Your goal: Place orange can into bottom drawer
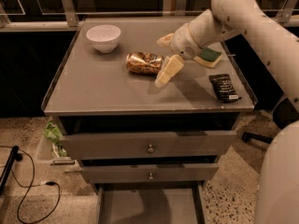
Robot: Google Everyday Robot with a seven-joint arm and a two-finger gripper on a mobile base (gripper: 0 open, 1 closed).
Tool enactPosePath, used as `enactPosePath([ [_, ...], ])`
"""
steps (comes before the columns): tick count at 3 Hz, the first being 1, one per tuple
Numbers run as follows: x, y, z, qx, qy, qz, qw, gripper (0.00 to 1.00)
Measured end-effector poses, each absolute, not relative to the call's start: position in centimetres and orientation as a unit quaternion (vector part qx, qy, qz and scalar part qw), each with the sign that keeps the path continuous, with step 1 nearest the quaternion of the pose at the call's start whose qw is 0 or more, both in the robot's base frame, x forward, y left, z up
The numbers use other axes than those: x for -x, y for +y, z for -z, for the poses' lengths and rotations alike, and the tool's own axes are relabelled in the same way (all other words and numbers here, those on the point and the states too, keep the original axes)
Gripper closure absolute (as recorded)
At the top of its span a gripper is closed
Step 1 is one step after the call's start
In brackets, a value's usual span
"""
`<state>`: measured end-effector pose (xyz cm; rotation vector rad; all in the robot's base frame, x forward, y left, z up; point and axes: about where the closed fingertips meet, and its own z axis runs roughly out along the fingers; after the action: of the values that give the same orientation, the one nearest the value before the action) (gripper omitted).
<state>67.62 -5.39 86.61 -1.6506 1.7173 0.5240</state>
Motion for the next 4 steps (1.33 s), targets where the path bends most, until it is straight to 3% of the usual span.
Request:
enactPosePath([
  [3,-70.4,-4.0,-85.2,0.614,0.708,-0.171,0.306,0.00],
  [4,-70.4,-4.0,-85.2,0.614,0.708,-0.171,0.306,0.19],
])
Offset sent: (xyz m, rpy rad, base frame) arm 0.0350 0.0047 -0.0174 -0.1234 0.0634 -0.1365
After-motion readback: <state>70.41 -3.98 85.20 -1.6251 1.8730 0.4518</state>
